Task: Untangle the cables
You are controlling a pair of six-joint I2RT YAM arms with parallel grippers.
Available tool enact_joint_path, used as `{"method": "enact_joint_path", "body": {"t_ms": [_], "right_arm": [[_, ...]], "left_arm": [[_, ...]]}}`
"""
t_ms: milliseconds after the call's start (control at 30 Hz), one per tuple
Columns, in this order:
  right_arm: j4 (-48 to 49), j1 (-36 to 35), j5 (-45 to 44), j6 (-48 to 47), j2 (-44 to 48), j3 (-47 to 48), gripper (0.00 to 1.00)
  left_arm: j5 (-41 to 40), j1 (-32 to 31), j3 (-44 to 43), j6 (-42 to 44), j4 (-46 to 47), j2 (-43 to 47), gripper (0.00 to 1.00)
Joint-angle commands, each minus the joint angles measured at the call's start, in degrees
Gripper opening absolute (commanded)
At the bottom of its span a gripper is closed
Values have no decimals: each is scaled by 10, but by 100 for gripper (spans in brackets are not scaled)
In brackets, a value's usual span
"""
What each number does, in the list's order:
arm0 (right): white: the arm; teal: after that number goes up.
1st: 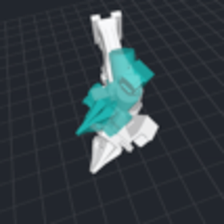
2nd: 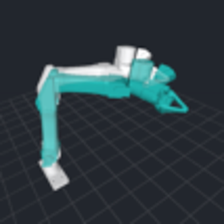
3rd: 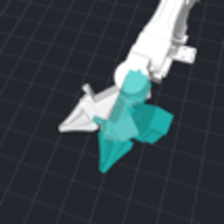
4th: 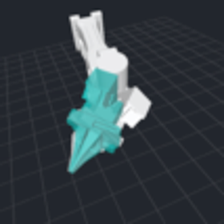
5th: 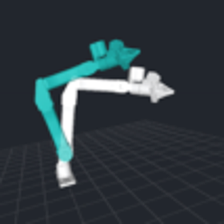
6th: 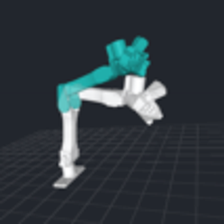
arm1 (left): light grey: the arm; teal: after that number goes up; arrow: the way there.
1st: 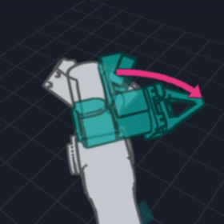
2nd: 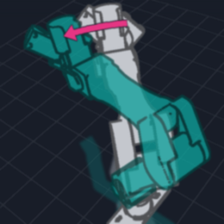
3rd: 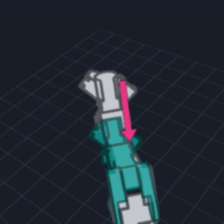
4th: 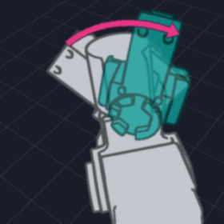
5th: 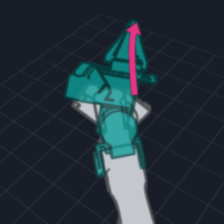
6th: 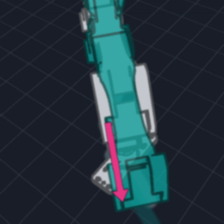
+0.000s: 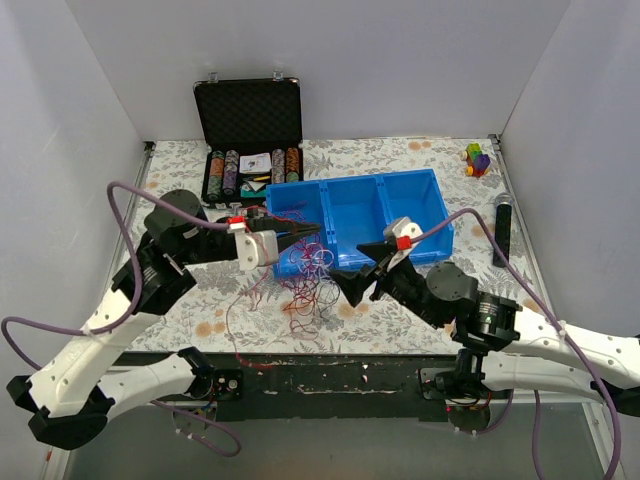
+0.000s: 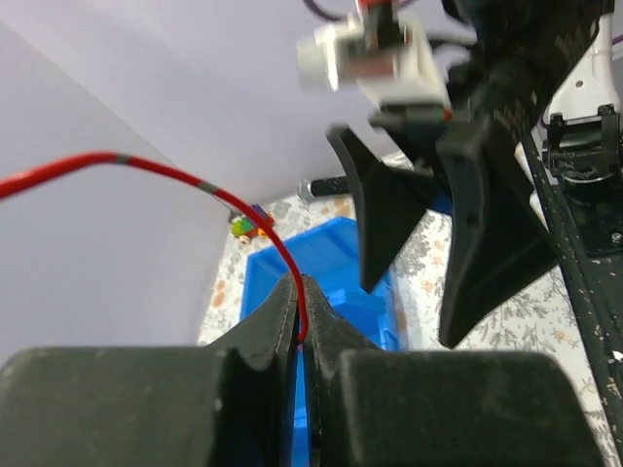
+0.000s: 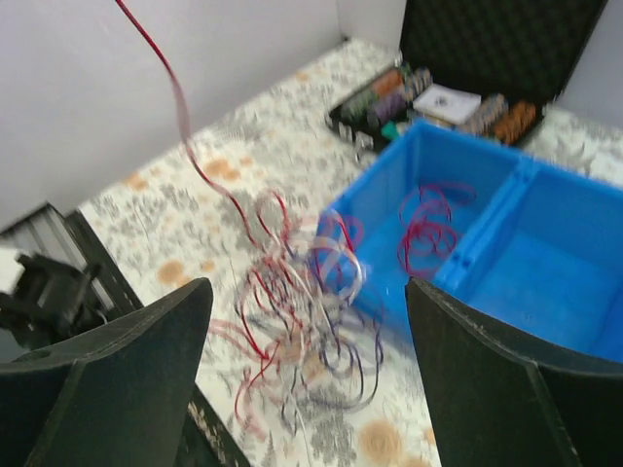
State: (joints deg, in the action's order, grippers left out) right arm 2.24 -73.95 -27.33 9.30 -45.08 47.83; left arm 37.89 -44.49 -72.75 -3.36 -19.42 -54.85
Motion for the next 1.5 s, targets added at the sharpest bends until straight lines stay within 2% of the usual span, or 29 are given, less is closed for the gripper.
{"method": "enact_joint_path", "body": {"t_ms": [0,467,533,600,633,700,767,833,1000,1133,1467], "right_arm": [[-22,-1,-16,49,25,-40,89],[101,0,19,16,-105,-41,91],[123,0,28,17,-116,-47,84],[140,0,41,22,-126,-52,75],[144,1,46,26,-129,-53,68],[148,2,53,31,-134,-56,46],[148,1,54,43,-129,-67,19],[139,1,52,57,-124,-80,3],[100,0,37,97,-103,-135,1],[59,0,14,135,-91,-186,1],[-9,0,-47,222,-91,-252,1]], "left_arm": [[-4,-2,-31,25,-31,16,0],[25,-2,-92,-2,-84,11,0],[28,-2,-97,-8,-87,11,0],[29,-2,-102,-12,-88,11,0],[29,-2,-104,-13,-89,11,0],[28,-2,-107,-11,-89,13,0],[25,-2,-107,-8,-90,15,0],[20,-2,-109,-2,-89,17,0],[-4,-2,-135,31,-87,17,0],[-26,-2,-161,103,-65,19,0],[-62,-2,-147,248,79,41,0]]}}
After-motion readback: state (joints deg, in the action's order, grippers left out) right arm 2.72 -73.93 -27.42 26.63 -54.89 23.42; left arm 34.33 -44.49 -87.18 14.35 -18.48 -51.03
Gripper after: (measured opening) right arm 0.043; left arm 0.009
